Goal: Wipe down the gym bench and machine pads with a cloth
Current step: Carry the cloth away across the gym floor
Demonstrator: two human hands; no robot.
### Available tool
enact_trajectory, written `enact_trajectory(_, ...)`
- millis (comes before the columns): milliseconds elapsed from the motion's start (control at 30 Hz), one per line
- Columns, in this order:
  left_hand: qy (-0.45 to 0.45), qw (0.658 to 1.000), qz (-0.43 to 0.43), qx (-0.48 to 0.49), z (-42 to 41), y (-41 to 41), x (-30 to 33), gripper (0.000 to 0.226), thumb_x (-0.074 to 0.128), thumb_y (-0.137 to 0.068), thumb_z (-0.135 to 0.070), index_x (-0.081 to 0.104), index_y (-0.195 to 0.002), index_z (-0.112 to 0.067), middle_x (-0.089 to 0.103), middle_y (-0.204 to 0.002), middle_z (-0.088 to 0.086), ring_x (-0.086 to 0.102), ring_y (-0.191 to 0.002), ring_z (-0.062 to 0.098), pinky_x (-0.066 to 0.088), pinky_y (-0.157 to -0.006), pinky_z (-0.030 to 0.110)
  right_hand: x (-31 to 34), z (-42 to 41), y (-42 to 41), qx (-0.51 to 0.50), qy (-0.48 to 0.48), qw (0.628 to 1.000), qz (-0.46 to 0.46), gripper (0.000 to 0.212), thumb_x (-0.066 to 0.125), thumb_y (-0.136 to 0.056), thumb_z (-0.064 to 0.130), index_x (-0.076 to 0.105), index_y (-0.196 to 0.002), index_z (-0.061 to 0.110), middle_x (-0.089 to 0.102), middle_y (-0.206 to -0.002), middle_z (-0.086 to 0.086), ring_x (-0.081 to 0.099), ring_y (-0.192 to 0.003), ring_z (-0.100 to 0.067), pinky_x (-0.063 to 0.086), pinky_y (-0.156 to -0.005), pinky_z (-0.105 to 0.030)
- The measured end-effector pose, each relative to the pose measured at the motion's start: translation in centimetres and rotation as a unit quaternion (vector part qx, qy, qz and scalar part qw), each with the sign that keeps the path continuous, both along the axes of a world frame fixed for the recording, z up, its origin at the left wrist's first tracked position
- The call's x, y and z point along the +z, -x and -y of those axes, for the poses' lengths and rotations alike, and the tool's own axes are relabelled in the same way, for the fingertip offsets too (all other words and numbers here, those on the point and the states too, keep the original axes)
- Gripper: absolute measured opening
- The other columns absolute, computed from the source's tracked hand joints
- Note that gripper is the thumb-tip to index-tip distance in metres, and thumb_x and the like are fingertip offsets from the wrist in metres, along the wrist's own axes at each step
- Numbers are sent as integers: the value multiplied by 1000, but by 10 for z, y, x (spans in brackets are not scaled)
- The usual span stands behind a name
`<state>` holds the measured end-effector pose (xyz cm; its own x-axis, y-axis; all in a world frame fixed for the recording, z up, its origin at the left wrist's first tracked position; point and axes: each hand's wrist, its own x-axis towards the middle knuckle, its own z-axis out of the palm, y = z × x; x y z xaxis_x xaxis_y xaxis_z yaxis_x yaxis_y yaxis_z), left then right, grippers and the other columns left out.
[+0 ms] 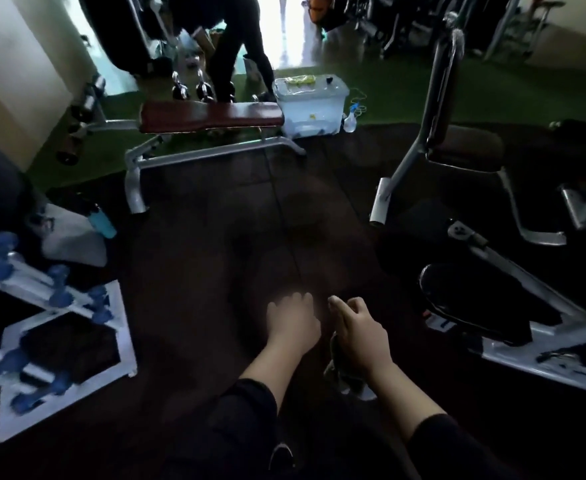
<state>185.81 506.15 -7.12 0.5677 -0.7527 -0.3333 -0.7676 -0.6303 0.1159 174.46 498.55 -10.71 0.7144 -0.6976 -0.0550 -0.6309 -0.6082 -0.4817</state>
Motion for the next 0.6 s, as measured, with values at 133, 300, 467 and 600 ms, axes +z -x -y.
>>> enact_trajectory(133,-14,999,-5,-35,88,-75,-9,45,41,-96,-35,41,-139,-19,50,-136,2,49,-124,22,38,-97,41,-9,82,-71,-30,-3,999,-9,37,47,-98,40,53,-133,32,51,-116,4,65,-81,-20,52,-62,-33)
enact_trajectory(300,-26,997,-3,-77,217,-164,-22,47,39,-98,-35,38,-142,-18,48,-139,2,48,-125,22,39,-99,40,-22,208,-162,-35,16,997,-69,43,47,-97,37,46,-139,31,51,-123,3,65,-89,-19,43,-62,-25)
enact_trajectory(467,-33,996,-6,-81,334,-247,-21,47,39,-98,-34,38,-142,-18,49,-137,2,49,-123,22,40,-100,40,-18,334,-249,-20,12,994,-104,41,49,-95,32,49,-135,28,51,-124,0,65,-92,-17,50,-69,-25)
enact_trajectory(600,-37,997,-18,-70,415,-310,-17,45,40,-99,-36,40,-141,-19,50,-136,2,49,-124,22,39,-102,41,-10,415,-312,-30,-8,994,-109,36,51,-94,30,54,-129,23,51,-121,-2,63,-95,-19,48,-74,-26)
